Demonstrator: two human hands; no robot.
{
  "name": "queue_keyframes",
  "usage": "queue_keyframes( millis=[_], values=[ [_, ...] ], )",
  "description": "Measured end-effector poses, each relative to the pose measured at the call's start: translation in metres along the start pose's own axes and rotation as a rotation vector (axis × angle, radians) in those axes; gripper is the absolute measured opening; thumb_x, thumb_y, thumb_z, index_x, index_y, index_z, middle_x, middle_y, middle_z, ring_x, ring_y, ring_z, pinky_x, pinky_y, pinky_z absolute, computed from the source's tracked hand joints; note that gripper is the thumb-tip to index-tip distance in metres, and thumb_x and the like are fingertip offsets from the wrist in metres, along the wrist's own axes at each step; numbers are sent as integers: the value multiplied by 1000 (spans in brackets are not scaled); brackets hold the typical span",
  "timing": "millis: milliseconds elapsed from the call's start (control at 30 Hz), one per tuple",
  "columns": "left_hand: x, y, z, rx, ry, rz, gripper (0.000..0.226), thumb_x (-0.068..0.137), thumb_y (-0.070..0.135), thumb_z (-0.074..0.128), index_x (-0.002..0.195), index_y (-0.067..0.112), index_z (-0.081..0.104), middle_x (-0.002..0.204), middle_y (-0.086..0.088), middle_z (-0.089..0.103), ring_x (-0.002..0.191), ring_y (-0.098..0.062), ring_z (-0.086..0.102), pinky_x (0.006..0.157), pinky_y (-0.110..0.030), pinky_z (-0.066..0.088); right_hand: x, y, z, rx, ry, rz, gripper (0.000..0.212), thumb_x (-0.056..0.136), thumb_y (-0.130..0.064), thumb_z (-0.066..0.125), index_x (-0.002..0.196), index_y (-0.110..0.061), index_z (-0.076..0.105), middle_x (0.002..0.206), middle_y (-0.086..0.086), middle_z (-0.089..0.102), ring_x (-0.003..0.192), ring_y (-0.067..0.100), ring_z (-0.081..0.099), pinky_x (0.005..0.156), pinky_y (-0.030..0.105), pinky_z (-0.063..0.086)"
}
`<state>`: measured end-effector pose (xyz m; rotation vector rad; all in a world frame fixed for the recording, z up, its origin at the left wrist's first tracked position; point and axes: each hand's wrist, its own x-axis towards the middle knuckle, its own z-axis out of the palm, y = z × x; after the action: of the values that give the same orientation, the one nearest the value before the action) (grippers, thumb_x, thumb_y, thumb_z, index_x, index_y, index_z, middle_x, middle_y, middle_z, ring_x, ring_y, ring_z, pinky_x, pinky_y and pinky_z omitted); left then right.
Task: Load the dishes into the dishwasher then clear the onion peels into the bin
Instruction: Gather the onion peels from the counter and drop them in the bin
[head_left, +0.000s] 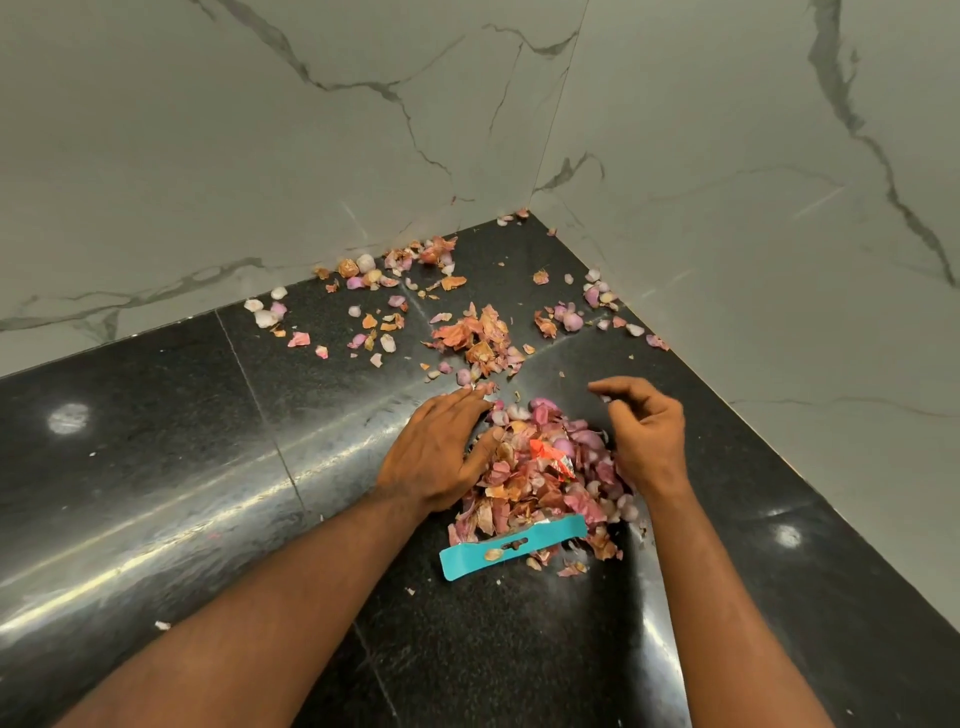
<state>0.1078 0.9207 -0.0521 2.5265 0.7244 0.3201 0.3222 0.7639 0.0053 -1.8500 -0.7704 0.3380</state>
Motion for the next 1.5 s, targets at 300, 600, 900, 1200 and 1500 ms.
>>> queue_keyframes(
  millis=[300, 600, 900, 1200, 1500],
  values=[
    [0, 1, 2, 7, -11, -6, 63, 105, 65, 25, 157, 31, 37, 165, 4, 38, 153, -11, 30, 128, -39, 20, 8, 28, -2, -205, -290, 84, 37, 111, -34, 44, 140, -22, 64, 142, 1, 65, 136, 11, 56, 119, 47, 42],
    [0, 0, 1, 19, -13, -12, 64, 105, 64, 25, 156, 29, 38, 164, 2, 40, 153, -12, 31, 128, -41, 22, 1, 14, 11, -212, -425, 180, 63, 103, -63, 27, 154, -32, 48, 163, -6, 38, 151, 10, 26, 125, 41, 20],
    [-1, 0, -2, 12, -27, -8, 65, 104, 64, 24, 156, 28, 39, 164, 0, 39, 153, -14, 30, 128, -39, 20, -6, 5, 20, -151, -506, 109, 52, 104, -57, 35, 145, -36, 59, 157, -8, 49, 144, 9, 42, 120, 41, 30],
    [-1, 0, -4, -51, -6, 24, 64, 105, 66, 22, 154, 29, 42, 163, 0, 42, 152, -15, 33, 127, -40, 21, -44, 25, -13, -151, -118, 100, 49, 105, -55, 39, 138, -32, 66, 139, -6, 66, 130, 10, 59, 111, 48, 48],
    [-9, 1, -8, -114, -68, 36, 79, 96, 79, 5, 161, 39, 27, 168, 2, 33, 154, -18, 29, 126, -49, 26, -89, 19, 56, -241, 73, 305, 74, 93, -84, 7, 152, -54, 39, 159, 1, 46, 144, 28, 44, 114, 61, 39]
  ],
)
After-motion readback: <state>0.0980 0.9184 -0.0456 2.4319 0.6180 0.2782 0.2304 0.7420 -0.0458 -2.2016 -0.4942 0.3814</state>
